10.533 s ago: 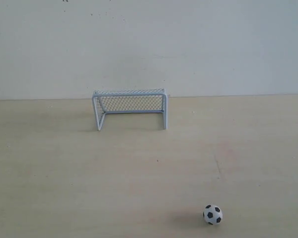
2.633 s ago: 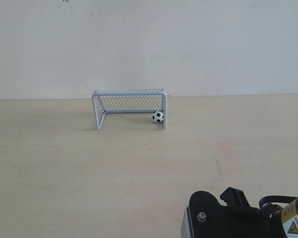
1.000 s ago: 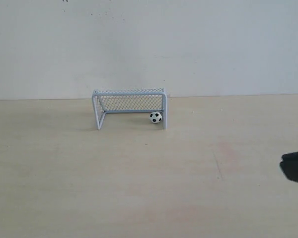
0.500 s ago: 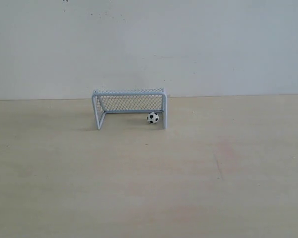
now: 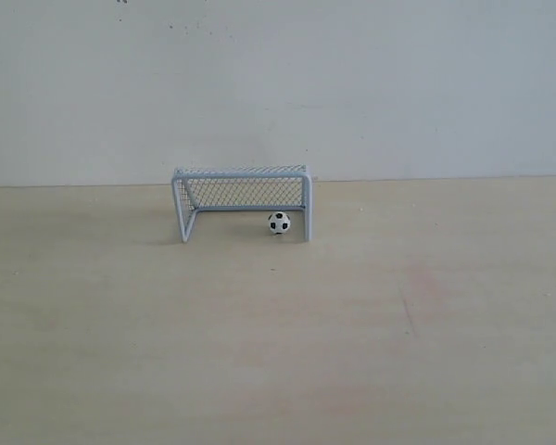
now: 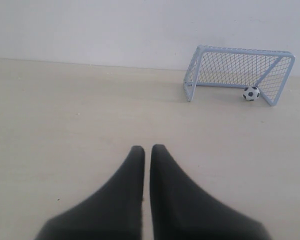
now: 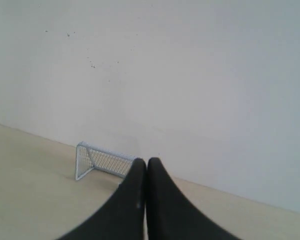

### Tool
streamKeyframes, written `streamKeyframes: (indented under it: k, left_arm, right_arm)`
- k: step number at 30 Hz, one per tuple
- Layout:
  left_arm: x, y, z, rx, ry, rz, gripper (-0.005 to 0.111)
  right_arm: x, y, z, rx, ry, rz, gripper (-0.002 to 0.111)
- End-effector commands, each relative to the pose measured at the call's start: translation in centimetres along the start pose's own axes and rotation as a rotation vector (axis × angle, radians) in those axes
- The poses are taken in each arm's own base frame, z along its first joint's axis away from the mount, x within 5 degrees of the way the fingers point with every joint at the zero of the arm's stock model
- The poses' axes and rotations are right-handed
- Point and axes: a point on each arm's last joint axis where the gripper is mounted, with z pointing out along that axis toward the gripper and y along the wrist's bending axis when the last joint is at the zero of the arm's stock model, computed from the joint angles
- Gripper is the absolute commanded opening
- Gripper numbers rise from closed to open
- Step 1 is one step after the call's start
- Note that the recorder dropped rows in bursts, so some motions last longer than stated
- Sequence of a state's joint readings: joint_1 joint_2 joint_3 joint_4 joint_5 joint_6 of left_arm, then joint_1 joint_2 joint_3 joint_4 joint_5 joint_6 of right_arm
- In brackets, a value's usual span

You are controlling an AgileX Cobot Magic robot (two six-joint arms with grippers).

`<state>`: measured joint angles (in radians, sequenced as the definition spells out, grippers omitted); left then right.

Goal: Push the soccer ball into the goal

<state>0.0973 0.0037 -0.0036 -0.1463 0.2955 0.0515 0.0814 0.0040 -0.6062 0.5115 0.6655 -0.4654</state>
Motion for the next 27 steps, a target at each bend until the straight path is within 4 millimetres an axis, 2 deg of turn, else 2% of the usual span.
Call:
streamKeyframes:
  k: [1, 7, 11, 17, 22, 27]
  left_arm:
    - [0.1, 0.0, 0.0, 0.004, 0.000, 0.008, 0.004]
    - [0.1, 0.0, 0.0, 0.004, 0.000, 0.008, 0.004]
    - [0.1, 0.0, 0.0, 0.004, 0.000, 0.008, 0.004]
    - [0.1, 0.0, 0.0, 0.004, 0.000, 0.008, 0.004]
    - [0.1, 0.0, 0.0, 0.004, 0.000, 0.008, 0.004]
    - [0.1, 0.0, 0.0, 0.004, 0.000, 0.008, 0.004]
  right_arm:
    - [1.4, -1.1, 1.4, 0.076, -0.104, 0.087, 0.000]
    - [5.1, -3.0, 3.3, 0.209, -0.228, 0.324, 0.000]
    - [6.2, -3.8, 3.5, 0.264, -0.300, 0.451, 0.000]
    - [7.2, -4.0, 3.7, 0.284, -0.289, 0.450, 0.000]
    - [10.5, -4.0, 4.5, 0.305, -0.188, 0.439, 0.000]
    - [13.5, -3.9, 4.8, 0.319, -0.073, 0.302, 0.000]
